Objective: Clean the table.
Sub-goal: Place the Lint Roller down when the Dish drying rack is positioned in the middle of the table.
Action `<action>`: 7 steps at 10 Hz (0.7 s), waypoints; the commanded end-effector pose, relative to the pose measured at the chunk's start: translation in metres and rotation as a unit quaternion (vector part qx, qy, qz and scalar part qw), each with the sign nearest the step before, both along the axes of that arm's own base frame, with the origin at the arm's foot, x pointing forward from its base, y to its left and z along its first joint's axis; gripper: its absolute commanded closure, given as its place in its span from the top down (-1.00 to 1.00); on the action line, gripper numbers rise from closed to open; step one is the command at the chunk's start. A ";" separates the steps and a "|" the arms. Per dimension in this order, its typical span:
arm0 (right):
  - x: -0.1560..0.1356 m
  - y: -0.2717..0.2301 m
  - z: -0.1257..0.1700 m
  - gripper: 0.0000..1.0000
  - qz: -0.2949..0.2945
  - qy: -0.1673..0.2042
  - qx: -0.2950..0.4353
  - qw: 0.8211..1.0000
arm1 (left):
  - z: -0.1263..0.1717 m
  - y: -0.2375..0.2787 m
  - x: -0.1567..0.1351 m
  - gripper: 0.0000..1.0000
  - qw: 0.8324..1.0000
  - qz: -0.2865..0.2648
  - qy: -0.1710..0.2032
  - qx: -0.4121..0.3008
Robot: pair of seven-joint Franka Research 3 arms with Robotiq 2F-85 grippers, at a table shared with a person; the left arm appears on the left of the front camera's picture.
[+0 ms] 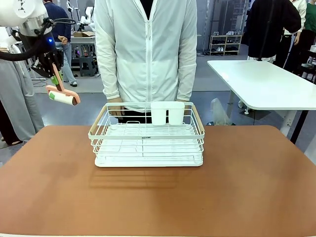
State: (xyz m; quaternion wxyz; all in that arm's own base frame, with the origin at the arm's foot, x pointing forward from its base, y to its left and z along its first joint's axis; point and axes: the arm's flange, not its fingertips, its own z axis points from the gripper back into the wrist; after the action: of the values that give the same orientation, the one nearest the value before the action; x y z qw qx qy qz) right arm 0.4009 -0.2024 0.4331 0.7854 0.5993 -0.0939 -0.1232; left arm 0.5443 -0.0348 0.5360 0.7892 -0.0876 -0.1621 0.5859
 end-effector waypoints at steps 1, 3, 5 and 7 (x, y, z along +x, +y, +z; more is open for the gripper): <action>-0.001 0.000 0.002 1.00 -0.001 -0.003 0.000 1.000 | -0.037 0.013 0.001 -0.58 1.000 0.001 -0.003 -0.024; -0.001 0.000 0.002 1.00 -0.001 -0.003 0.000 1.000 | -0.080 0.024 0.005 -0.58 0.999 -0.006 -0.013 -0.035; -0.001 0.000 0.002 1.00 -0.001 -0.003 0.000 1.000 | -0.107 0.028 0.004 -0.58 0.998 -0.016 -0.010 -0.065; -0.001 0.000 0.002 1.00 -0.001 -0.003 0.000 1.000 | -0.130 0.030 0.001 -0.58 0.997 -0.014 -0.027 -0.065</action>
State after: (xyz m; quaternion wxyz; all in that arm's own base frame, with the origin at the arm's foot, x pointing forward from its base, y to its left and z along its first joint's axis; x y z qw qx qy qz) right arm 0.4009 -0.2024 0.4331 0.7854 0.5993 -0.0939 -0.1232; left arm 0.5507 -0.0079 0.4119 0.7850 -0.1356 -0.1340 0.5894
